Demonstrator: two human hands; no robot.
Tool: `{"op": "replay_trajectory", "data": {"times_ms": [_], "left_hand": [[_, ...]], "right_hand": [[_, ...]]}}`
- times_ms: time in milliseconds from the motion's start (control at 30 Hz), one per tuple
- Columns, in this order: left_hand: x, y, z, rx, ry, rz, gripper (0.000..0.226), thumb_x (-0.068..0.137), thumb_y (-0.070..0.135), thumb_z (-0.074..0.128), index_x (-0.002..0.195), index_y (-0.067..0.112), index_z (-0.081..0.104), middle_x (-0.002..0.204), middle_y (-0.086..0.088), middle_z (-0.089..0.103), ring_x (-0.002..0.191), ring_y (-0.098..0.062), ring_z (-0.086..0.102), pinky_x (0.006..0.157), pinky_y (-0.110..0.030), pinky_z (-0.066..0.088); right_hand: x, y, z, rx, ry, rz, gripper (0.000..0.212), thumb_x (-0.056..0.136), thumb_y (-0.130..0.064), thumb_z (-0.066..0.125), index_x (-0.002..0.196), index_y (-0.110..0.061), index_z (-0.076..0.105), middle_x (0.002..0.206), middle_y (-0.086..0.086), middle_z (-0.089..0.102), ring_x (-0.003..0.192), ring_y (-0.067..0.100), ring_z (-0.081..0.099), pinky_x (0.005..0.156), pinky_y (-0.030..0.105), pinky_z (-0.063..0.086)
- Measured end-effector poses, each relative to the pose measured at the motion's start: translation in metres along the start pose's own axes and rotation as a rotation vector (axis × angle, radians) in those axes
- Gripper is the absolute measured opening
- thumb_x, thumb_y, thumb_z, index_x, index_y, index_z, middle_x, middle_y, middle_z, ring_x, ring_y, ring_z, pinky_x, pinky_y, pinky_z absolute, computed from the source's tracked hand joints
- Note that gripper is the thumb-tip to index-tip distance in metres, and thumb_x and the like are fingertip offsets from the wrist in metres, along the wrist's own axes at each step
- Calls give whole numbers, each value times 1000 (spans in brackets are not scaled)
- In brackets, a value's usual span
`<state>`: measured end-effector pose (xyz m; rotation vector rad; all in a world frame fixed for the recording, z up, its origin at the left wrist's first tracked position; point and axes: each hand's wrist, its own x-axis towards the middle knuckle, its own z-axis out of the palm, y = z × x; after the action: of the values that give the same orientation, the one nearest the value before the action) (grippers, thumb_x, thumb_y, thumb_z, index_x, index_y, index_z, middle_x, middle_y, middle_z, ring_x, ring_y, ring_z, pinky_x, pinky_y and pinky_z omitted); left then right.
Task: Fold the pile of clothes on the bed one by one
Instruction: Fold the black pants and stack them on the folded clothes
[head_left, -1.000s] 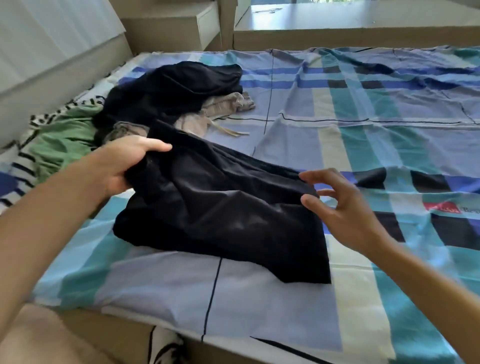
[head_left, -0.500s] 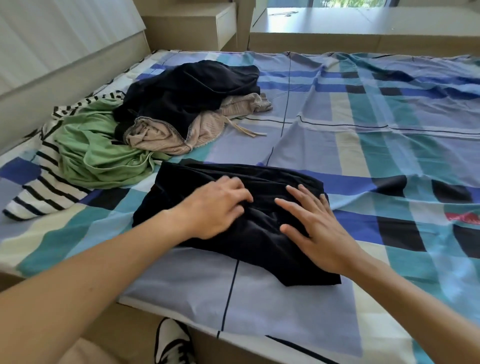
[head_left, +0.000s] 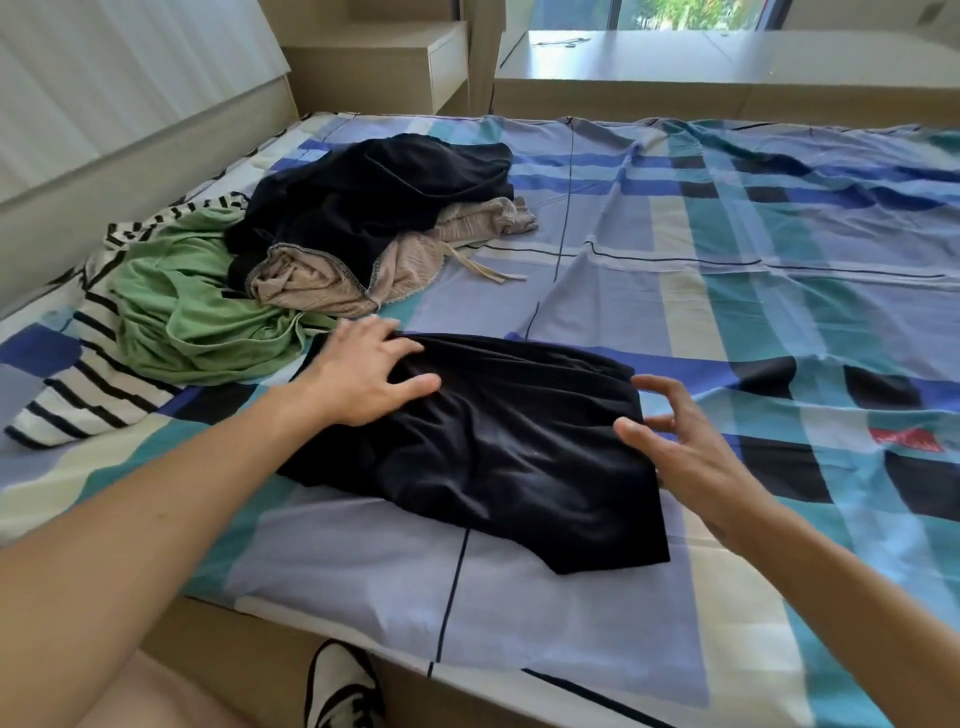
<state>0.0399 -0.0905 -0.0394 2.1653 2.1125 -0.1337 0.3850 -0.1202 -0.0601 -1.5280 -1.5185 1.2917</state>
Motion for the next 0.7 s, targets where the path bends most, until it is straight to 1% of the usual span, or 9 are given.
{"op": "replay_trajectory", "data": {"times_ms": [100,167,267,333,433,533,567,633,700], "left_hand": [[-6,-15,2,50,-126,-216,86,83,83,43,156,43,22,168,-6,1,154,-32,-7,117,-70,3],[-12,-14,5,53,-190,-247,86,85,80,42,158,43,15,168,-5,-8,153,-35,-11,116,-72,3],[-13,11,0,191,-77,-212,87,88,78,39,159,34,14,167,-10,-12,152,-39,-18,116,-69,-8],[-16,45,-5,231,47,-89,84,90,73,41,158,29,18,167,-13,-6,153,-39,-11,119,-65,-6],[-27,109,-12,34,222,249,71,93,62,48,152,25,36,162,-11,21,150,-30,16,122,-47,18],[-32,156,-7,-80,236,448,66,93,60,50,148,25,41,154,-3,34,141,-24,32,113,-41,34],[-30,165,1,-61,172,450,73,92,64,49,152,25,34,158,-5,29,145,-25,27,115,-43,31],[-24,174,21,11,-45,415,95,88,74,46,160,26,8,168,-6,3,155,-28,1,124,-50,12],[-18,177,37,51,-202,393,110,82,83,43,159,28,-13,167,-2,-21,152,-27,-24,123,-56,-7]], "right_hand": [[-1,-6,8,59,-139,30,51,87,-15,74,122,-48,58,122,1,62,100,20,69,96,42,56],[2,-7,13,103,-198,56,56,83,-3,74,120,-43,65,120,3,68,99,26,72,95,47,57],[4,-10,5,186,-193,77,62,81,8,68,125,-37,67,113,7,75,98,27,74,93,44,58],[-1,-15,-9,226,-149,70,66,82,11,64,128,-36,64,108,7,76,95,26,74,84,37,61],[-13,-23,-45,258,-85,39,69,82,12,60,131,-37,63,104,9,77,88,26,74,75,32,62],[-24,-23,-90,224,14,47,72,82,13,58,131,-40,63,100,7,77,76,20,71,63,27,61],[-28,-22,-103,208,49,58,73,81,13,59,131,-40,63,96,6,77,71,18,69,58,25,60],[-32,-16,-122,130,114,95,76,78,12,64,134,-39,60,85,5,74,63,15,65,52,20,55],[-35,-9,-127,54,137,155,83,71,9,70,140,-35,55,82,9,70,62,18,64,50,19,54]]}}
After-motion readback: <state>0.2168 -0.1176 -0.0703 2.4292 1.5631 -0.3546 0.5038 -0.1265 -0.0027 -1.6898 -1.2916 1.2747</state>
